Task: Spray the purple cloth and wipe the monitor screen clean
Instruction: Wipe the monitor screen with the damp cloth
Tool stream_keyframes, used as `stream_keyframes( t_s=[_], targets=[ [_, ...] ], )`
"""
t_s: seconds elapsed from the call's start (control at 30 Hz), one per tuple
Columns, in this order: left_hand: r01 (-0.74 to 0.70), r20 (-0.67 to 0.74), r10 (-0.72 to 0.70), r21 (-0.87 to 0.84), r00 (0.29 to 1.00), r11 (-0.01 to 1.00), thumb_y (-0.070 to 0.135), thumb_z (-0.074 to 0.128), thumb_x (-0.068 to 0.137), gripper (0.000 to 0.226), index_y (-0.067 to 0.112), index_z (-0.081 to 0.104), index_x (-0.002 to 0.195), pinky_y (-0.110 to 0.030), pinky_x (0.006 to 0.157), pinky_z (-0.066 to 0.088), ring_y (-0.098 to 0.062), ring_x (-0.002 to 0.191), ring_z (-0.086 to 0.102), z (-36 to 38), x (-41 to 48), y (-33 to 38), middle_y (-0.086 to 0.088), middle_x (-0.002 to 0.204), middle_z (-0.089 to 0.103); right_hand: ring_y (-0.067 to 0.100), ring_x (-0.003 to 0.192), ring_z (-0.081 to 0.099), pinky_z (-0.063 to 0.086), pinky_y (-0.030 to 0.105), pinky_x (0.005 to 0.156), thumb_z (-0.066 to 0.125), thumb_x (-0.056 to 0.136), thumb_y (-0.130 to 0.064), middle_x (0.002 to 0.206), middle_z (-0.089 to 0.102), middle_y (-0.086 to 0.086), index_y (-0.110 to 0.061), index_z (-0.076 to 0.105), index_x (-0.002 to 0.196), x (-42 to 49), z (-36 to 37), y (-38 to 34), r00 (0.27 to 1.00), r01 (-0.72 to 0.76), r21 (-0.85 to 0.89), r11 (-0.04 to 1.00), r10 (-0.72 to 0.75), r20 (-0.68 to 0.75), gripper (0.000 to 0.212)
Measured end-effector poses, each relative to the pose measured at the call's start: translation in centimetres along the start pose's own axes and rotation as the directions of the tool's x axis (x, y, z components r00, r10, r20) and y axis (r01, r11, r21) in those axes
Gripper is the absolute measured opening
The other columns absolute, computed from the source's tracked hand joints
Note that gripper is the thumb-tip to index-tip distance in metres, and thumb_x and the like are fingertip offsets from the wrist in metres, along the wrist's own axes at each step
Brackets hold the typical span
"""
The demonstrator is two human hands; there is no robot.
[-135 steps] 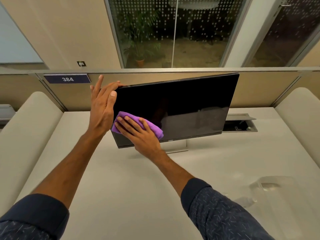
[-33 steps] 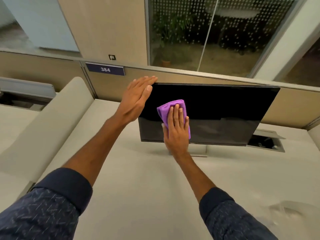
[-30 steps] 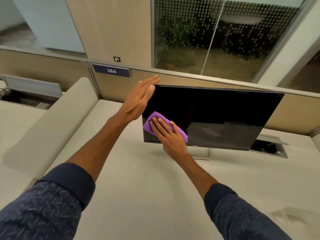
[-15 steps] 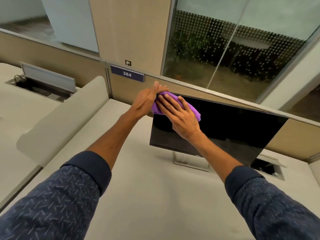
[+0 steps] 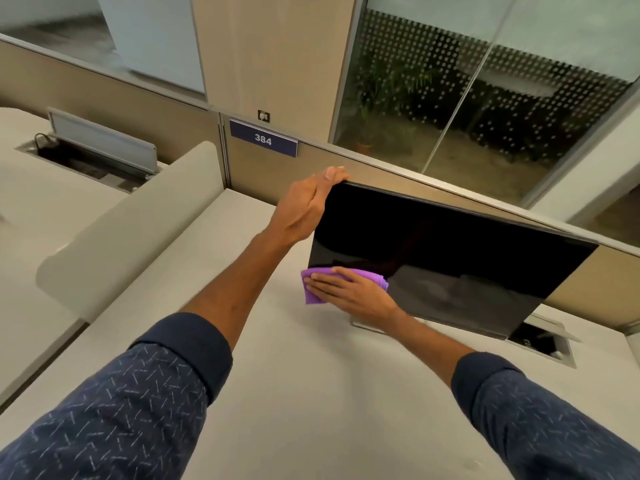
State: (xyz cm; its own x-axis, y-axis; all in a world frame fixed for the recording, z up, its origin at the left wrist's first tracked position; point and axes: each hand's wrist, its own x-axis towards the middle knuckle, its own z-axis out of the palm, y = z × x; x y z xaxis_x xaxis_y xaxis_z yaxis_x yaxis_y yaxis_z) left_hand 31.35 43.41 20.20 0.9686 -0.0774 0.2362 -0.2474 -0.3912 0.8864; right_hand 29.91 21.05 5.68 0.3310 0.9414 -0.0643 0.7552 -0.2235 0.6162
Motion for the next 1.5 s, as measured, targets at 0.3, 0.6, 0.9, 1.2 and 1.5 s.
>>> stream_keyframes(
  t_s=[0.3,0.6,0.9,1.2,1.5],
  targets=[
    [-0.046,0.001,0.046,-0.046,0.999,0.998,0.053,0.031,0.113,0.055,0.025,0.064,0.147,-0.003,0.095,0.048,0.0,0.114,0.066,0.3,0.2,0.2,-0.004,0.142,0.07,0.023,0.166,0.01,0.006,0.049,0.135,0.039,0.104,0.005,0.179,0.011,0.006,-0.017,0.012,0.171,-0.6,-7.2,9.9,0.82,-0.502,0.117,0.857,0.514,-0.25,0.076],
    [-0.062,-0.001,0.062,0.051,0.998,0.997,0.044,0.029,0.118,0.05,0.024,0.062,0.149,0.003,0.095,0.039,0.001,0.129,0.052,0.2,0.2,-0.3,-0.002,0.153,0.063,0.024,0.165,0.006,0.008,0.043,0.132,0.053,0.095,-0.002,0.18,0.001,0.006,-0.011,0.005,0.171,-2.5,0.7,0.2,0.998,-0.061,0.038,0.997,0.061,0.0,0.09],
    [-0.076,-0.011,0.076,0.052,0.997,0.996,0.047,0.029,0.117,0.052,0.026,0.066,0.146,-0.029,0.115,0.05,-0.02,0.141,0.059,0.8,0.8,-0.8,0.0,0.151,0.065,0.022,0.166,0.005,0.009,0.043,0.134,0.042,0.098,0.0,0.18,0.001,0.004,-0.014,0.003,0.171,-3.0,-2.2,4.0,0.982,-0.181,0.103,0.978,0.186,-0.043,0.084],
    [-0.113,-0.046,0.118,0.102,0.992,0.988,0.042,0.027,0.118,0.051,0.025,0.06,0.152,-0.027,0.121,0.043,-0.021,0.147,0.055,1.0,0.5,-1.4,-0.002,0.159,0.059,0.024,0.166,0.006,0.014,0.053,0.133,0.031,0.115,-0.044,0.179,0.009,0.005,-0.021,0.012,0.171,-0.7,-6.4,7.8,0.851,-0.453,0.224,0.863,0.494,-0.179,0.064],
    [-0.092,-0.023,0.096,0.128,0.995,0.988,0.051,0.026,0.115,0.057,0.027,0.054,0.158,-0.007,0.112,0.032,-0.02,0.155,0.045,1.1,1.0,-2.7,0.005,0.166,0.051,0.026,0.166,0.006,0.01,0.047,0.132,0.072,0.092,-0.003,0.18,0.001,0.005,-0.018,0.002,0.171,-3.7,0.6,0.5,0.997,-0.047,0.026,0.999,0.045,0.061,0.107]
  ],
)
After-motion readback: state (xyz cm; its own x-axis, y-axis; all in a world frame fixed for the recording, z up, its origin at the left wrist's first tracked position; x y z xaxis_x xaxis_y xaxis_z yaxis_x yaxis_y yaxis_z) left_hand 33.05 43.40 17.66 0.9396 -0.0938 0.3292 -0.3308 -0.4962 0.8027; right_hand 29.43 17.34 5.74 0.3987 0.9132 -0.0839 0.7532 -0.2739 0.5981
